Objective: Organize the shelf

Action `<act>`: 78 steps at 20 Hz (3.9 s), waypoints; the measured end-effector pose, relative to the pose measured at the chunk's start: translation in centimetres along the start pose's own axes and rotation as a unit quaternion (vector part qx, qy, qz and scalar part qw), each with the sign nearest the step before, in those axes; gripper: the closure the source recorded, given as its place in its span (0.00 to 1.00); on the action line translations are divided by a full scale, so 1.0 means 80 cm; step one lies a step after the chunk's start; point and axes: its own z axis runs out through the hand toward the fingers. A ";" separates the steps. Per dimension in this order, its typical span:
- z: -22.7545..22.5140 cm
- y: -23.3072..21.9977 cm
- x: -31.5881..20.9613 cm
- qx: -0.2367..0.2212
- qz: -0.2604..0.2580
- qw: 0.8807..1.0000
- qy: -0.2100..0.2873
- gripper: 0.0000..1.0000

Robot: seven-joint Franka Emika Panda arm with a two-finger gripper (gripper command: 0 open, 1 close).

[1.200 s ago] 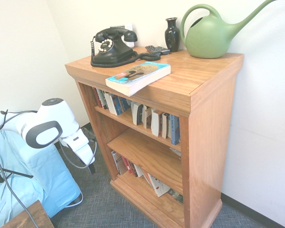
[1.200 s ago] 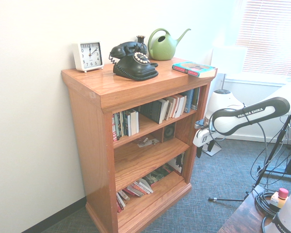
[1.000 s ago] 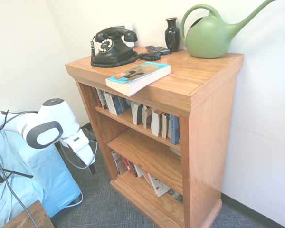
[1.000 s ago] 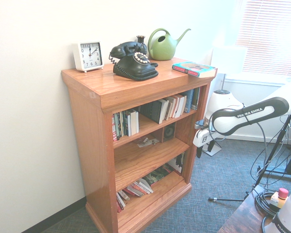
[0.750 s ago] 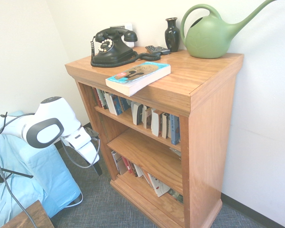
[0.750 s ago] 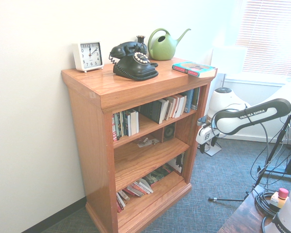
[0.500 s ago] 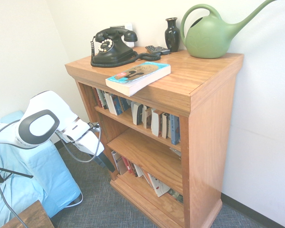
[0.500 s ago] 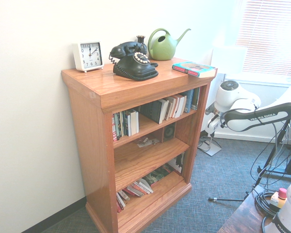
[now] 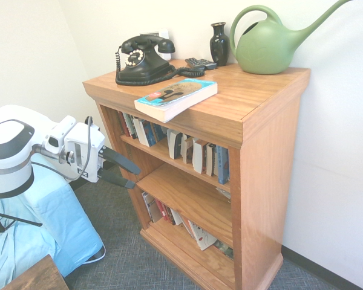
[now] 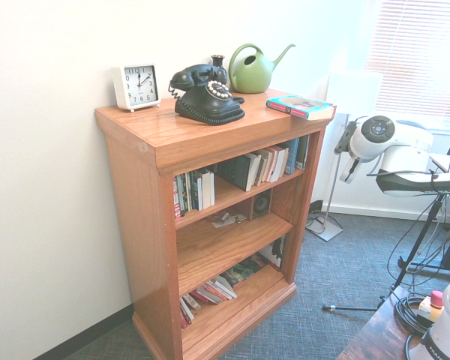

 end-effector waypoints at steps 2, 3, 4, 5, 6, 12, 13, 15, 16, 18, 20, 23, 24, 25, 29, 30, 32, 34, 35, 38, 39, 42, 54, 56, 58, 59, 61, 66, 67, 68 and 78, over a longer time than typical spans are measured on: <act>-0.008 -0.001 0.013 -0.018 -0.020 0.998 0.057 0.00; -0.011 -0.003 0.019 -0.027 -0.027 0.996 0.085 0.00; -0.013 -0.005 0.027 -0.035 -0.030 0.993 0.107 0.00; -0.015 -0.007 0.036 -0.043 -0.032 0.991 0.120 0.00; -0.017 -0.011 0.043 -0.049 -0.034 0.990 0.128 0.00; -0.022 -0.042 0.062 -0.073 -0.055 0.985 0.147 0.00; -0.022 -0.046 0.064 -0.077 -0.058 0.984 0.151 0.00; -0.023 -0.053 0.070 -0.082 -0.060 0.983 0.156 0.00; -0.023 -0.057 0.073 -0.082 -0.061 0.982 0.158 0.00; -0.022 -0.066 0.081 -0.086 -0.062 0.981 0.161 0.00; -0.020 -0.079 0.093 -0.088 -0.060 0.981 0.162 0.00; -0.018 -0.106 0.114 -0.087 -0.058 0.981 0.163 0.00; -0.020 -0.115 0.121 -0.084 -0.056 0.982 0.162 0.00; -0.023 -0.124 0.127 -0.081 -0.054 0.982 0.163 0.00; -0.024 -0.142 0.142 -0.085 -0.048 0.982 0.160 0.00; -0.021 -0.142 0.145 -0.088 -0.046 0.982 0.158 0.00; -0.012 -0.140 0.150 -0.093 -0.042 0.983 0.153 0.00; -0.004 -0.137 0.156 -0.098 -0.038 0.983 0.148 0.00; -0.001 -0.136 0.158 -0.099 -0.037 0.984 0.146 0.00; 0.005 -0.137 0.160 -0.104 -0.036 0.984 0.142 1.00; 0.008 -0.138 0.159 -0.106 -0.037 0.984 0.140 1.00; 0.014 -0.136 0.158 -0.109 -0.038 0.984 0.136 1.00; 0.020 -0.136 0.158 -0.111 -0.039 0.984 0.133 1.00; 0.019 -0.136 0.159 -0.111 -0.039 0.984 0.133 1.00; 0.019 -0.137 0.159 -0.111 -0.039 0.984 0.133 1.00; 0.019 -0.137 0.159 -0.111 -0.039 0.984 0.133 1.00; 0.018 -0.136 0.161 -0.111 -0.039 0.984 0.135 1.00; 0.015 -0.135 0.165 -0.111 -0.037 0.984 0.135 1.00; 0.014 -0.134 0.166 -0.111 -0.035 0.984 0.134 1.00; 0.013 -0.133 0.167 -0.110 -0.032 0.985 0.133 1.00; -0.028 -0.048 0.190 -0.078 0.093 0.990 0.073 1.00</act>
